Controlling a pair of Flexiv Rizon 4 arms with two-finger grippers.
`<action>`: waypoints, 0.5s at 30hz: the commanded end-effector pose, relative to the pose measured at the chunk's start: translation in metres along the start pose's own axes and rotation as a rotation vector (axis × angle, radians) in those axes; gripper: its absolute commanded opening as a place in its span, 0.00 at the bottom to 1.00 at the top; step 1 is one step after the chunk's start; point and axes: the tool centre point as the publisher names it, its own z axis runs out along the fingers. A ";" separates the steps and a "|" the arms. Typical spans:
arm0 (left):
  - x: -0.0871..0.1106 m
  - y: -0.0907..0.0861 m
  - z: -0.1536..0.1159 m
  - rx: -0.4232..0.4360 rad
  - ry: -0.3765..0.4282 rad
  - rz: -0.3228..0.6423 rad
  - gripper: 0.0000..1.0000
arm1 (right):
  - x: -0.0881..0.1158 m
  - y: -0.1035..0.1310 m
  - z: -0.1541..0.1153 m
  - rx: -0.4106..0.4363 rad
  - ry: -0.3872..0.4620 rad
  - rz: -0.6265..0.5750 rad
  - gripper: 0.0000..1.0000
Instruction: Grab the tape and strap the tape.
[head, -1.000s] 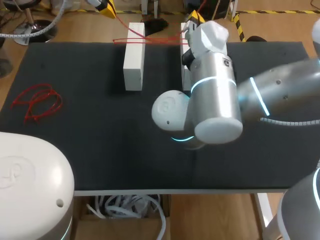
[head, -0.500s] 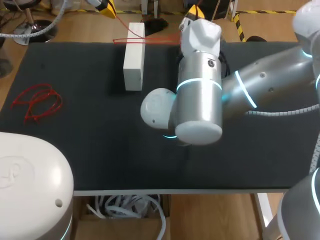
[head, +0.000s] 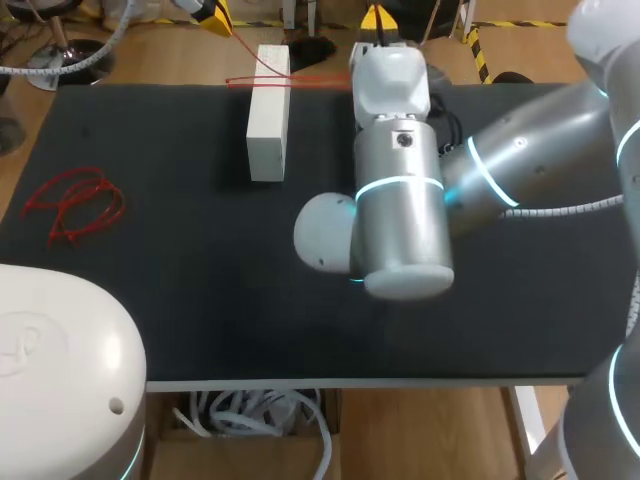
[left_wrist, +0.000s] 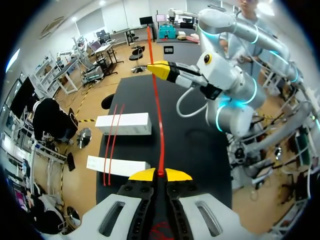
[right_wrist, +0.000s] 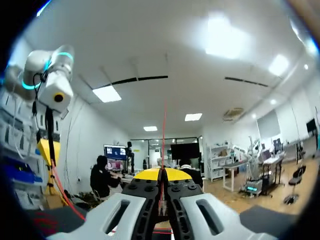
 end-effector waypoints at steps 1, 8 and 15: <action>0.000 0.000 -0.001 -0.003 0.003 0.000 0.00 | 0.008 0.005 0.001 0.047 0.005 -0.058 0.00; 0.000 0.000 -0.001 -0.003 0.003 0.000 0.00 | 0.024 0.009 -0.001 0.059 0.043 -0.218 0.00; 0.000 0.000 -0.001 -0.003 0.003 0.000 0.00 | 0.031 0.013 -0.007 0.099 0.044 -0.190 0.00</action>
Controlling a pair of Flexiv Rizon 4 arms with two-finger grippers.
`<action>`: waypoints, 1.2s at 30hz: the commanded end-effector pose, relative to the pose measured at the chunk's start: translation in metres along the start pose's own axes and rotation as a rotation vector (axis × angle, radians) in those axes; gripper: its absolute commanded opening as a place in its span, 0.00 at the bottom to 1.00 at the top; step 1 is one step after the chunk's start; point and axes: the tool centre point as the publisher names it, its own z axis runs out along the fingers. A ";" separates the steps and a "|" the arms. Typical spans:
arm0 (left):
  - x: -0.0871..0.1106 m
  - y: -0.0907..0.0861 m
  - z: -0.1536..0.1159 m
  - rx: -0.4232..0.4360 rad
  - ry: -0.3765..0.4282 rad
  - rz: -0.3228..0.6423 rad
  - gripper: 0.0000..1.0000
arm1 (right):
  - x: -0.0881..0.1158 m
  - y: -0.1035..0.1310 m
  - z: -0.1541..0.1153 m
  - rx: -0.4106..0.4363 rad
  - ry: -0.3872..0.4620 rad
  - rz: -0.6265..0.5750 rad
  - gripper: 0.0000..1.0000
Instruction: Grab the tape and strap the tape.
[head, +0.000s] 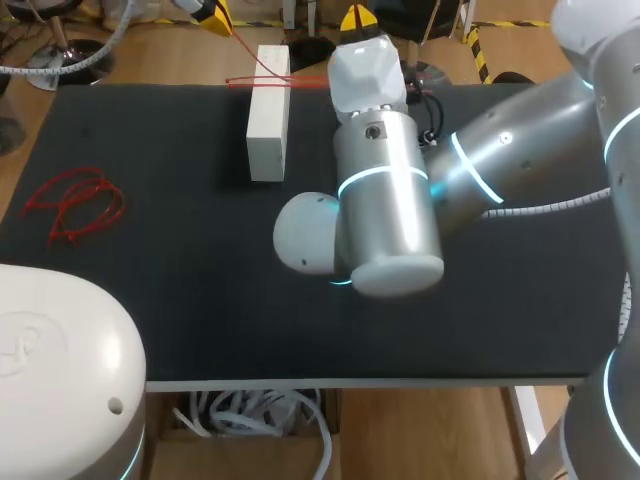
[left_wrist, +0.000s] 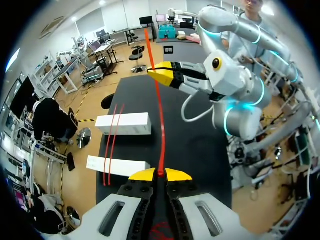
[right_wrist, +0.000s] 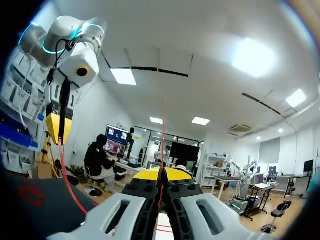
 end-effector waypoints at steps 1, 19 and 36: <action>0.000 0.000 -0.001 -0.003 0.002 0.000 0.00 | 0.002 0.008 -0.005 0.038 0.002 0.035 0.00; 0.000 0.000 -0.001 -0.003 0.002 0.000 0.00 | 0.002 0.008 -0.005 0.038 0.002 0.035 0.00; 0.000 0.000 -0.001 -0.003 0.002 0.000 0.00 | 0.005 0.011 -0.003 0.070 0.009 -0.038 0.00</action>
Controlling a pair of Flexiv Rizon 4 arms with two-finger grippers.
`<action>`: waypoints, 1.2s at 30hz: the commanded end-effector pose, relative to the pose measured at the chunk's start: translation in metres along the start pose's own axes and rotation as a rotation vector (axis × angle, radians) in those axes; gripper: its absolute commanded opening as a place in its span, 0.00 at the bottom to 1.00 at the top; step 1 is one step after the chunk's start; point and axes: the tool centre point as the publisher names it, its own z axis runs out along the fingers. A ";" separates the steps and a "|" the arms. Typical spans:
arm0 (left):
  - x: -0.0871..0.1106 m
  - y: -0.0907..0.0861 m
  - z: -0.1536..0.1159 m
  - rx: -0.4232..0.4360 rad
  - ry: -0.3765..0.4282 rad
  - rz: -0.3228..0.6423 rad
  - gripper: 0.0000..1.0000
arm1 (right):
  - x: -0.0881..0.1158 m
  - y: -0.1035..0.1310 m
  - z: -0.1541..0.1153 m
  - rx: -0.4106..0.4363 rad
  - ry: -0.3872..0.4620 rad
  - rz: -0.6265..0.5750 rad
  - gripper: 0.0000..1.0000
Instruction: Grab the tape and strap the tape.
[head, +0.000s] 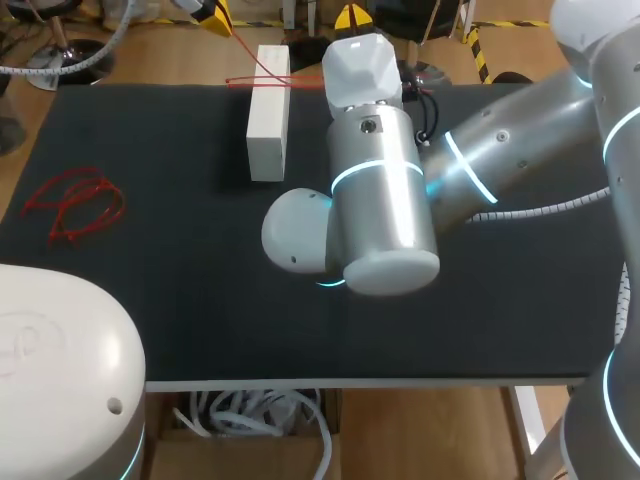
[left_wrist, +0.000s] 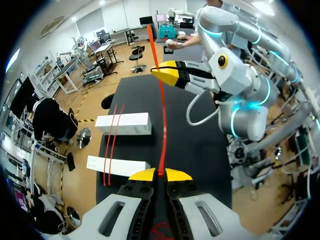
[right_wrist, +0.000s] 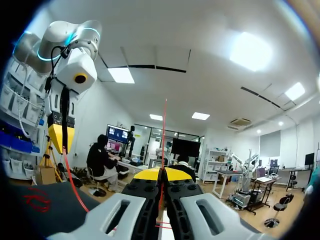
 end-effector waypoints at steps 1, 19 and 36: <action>0.000 0.000 -0.001 -0.003 0.002 0.000 0.00 | 0.001 0.006 0.001 0.044 0.008 -0.077 0.00; 0.000 0.000 -0.001 -0.003 0.002 0.000 0.00 | 0.008 0.033 -0.002 0.107 -0.015 -0.889 0.00; 0.000 0.000 -0.001 -0.003 0.002 0.000 0.00 | 0.016 0.063 0.005 -0.096 0.138 -1.558 0.00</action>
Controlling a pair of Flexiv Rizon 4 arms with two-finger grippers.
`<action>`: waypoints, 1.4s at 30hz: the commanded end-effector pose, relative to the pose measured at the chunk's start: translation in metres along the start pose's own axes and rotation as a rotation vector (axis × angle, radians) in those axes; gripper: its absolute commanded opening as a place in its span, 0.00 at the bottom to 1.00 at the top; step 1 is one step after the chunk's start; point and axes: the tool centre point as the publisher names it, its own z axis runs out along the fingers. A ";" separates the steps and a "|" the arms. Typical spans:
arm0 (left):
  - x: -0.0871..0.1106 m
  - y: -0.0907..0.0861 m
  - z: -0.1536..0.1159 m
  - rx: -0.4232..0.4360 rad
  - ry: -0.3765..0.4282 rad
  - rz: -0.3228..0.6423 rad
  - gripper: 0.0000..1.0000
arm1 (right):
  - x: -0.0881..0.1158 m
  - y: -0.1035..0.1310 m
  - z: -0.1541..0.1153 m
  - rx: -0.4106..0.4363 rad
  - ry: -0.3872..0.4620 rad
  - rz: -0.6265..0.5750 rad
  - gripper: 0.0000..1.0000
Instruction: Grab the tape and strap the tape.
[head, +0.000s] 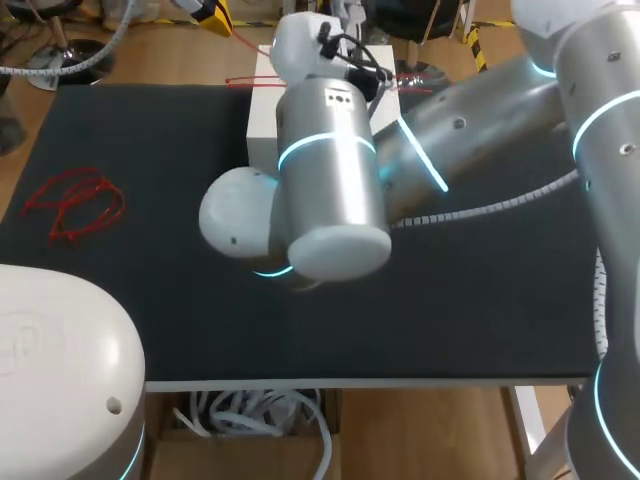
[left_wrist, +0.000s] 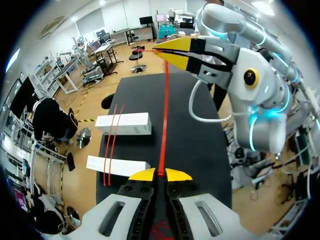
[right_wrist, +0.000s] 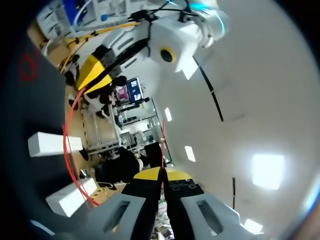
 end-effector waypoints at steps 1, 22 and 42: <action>0.000 0.000 -0.001 -0.003 0.002 0.000 0.00 | -0.005 -0.003 0.000 -0.121 0.012 -0.462 0.00; 0.000 0.000 -0.001 -0.003 0.002 0.000 0.00 | -0.010 0.000 -0.008 -0.194 0.044 -0.798 0.00; 0.000 0.000 -0.001 -0.003 0.002 0.000 0.00 | -0.014 -0.001 -0.011 -0.208 0.067 -0.661 0.00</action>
